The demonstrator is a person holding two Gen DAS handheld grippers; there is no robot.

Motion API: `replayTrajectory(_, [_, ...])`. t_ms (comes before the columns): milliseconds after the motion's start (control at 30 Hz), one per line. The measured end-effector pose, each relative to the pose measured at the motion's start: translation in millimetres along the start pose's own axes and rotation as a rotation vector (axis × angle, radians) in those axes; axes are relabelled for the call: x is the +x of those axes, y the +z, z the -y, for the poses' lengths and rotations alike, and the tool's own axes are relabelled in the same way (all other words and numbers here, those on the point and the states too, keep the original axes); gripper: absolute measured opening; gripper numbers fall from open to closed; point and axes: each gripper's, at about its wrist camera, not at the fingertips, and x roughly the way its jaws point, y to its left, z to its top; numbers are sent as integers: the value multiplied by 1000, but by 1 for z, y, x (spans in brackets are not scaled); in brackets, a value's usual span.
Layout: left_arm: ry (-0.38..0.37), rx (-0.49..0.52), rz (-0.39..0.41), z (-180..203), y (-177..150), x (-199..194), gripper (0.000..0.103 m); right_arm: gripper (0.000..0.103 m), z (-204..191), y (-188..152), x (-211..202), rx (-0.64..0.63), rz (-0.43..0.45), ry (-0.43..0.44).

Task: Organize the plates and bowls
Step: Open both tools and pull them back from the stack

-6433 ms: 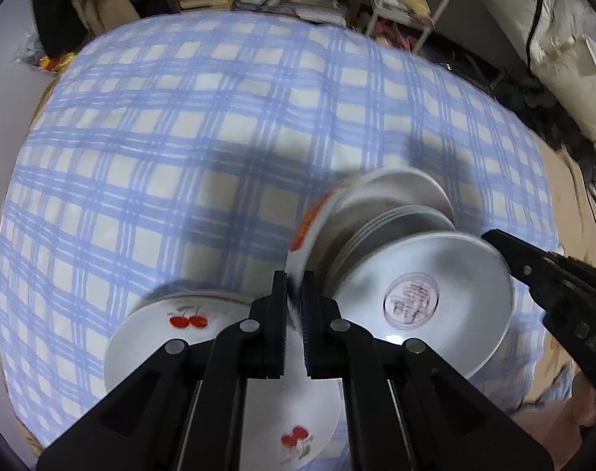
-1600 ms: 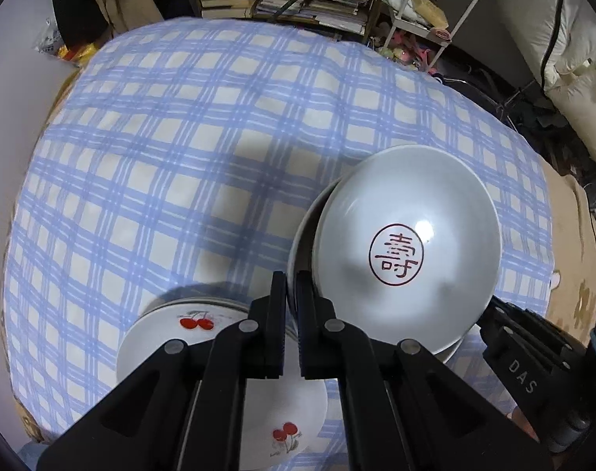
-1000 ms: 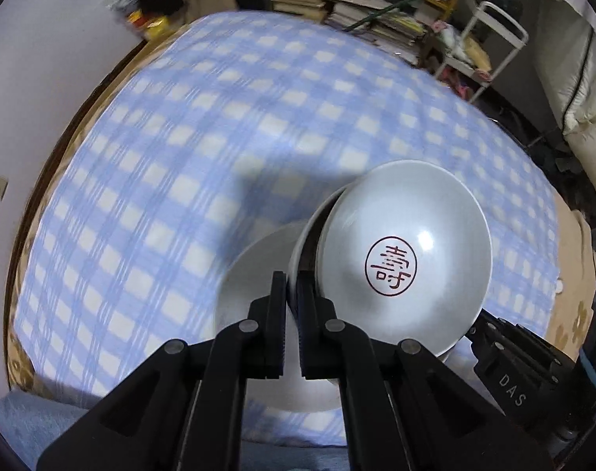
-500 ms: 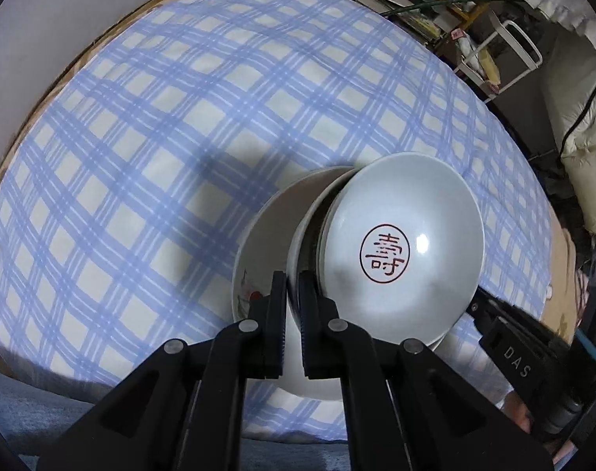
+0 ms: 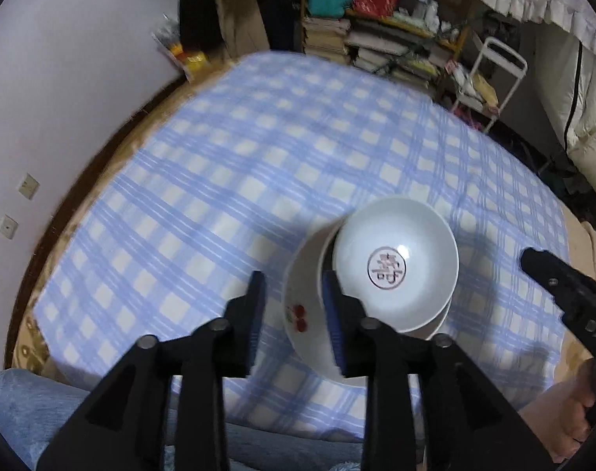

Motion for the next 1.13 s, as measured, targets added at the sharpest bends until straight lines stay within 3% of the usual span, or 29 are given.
replayTrajectory(33, [11,-5,17,-2,-1,-6,44,48,1,0,-8,-5,27,-11])
replayTrajectory(133, [39,-3,85,-4,-1,-23,53,59,1,-2,-32,-12,109,-38])
replayTrajectory(267, [40,17,165,-4,-8,-46,77,73,-1,-8,-52,-36,170,-37])
replayTrajectory(433, [90,62,264,2,-20,-63,85,98,-3,-20,-74,-58,296,-40])
replayTrajectory(633, [133,57,374,8,-40,-74,87,102,-7,-30,-82,-93,387,-74])
replayTrajectory(833, [144,118,406,16,-53,-77,88,103,-11,-37,-78,-147,399,-120])
replayTrajectory(1133, [128,129,467,22,-63,-88,88,103,-12,-46,-81,-172,421,-152])
